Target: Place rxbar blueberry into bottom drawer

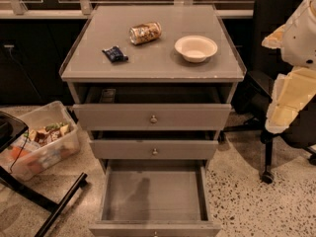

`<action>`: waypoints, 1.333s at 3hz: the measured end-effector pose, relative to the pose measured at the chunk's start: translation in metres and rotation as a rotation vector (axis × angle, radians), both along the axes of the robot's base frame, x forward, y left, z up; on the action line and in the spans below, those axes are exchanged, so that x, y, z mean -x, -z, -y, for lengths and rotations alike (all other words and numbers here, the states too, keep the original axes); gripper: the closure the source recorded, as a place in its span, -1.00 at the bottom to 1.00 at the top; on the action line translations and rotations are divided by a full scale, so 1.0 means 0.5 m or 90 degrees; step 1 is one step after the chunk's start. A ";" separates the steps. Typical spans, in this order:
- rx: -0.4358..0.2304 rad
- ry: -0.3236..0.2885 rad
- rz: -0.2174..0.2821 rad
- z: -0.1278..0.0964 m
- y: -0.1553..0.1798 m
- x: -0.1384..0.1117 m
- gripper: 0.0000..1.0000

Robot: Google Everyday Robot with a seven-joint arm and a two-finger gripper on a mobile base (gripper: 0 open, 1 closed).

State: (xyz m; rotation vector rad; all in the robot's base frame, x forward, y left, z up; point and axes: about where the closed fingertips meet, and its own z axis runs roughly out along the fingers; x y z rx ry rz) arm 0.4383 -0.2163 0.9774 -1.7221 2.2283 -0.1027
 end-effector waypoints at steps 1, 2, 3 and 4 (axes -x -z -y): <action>0.000 0.000 0.000 0.000 0.000 0.000 -1.00; -0.017 0.005 0.013 -0.016 -0.003 -0.010 -1.00; -0.073 -0.013 0.037 -0.102 0.009 -0.039 -1.00; -0.168 -0.028 0.061 -0.233 0.034 -0.070 -1.00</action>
Offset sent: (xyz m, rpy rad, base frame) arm 0.0121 0.0172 -0.0018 0.0647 -0.0274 -0.0174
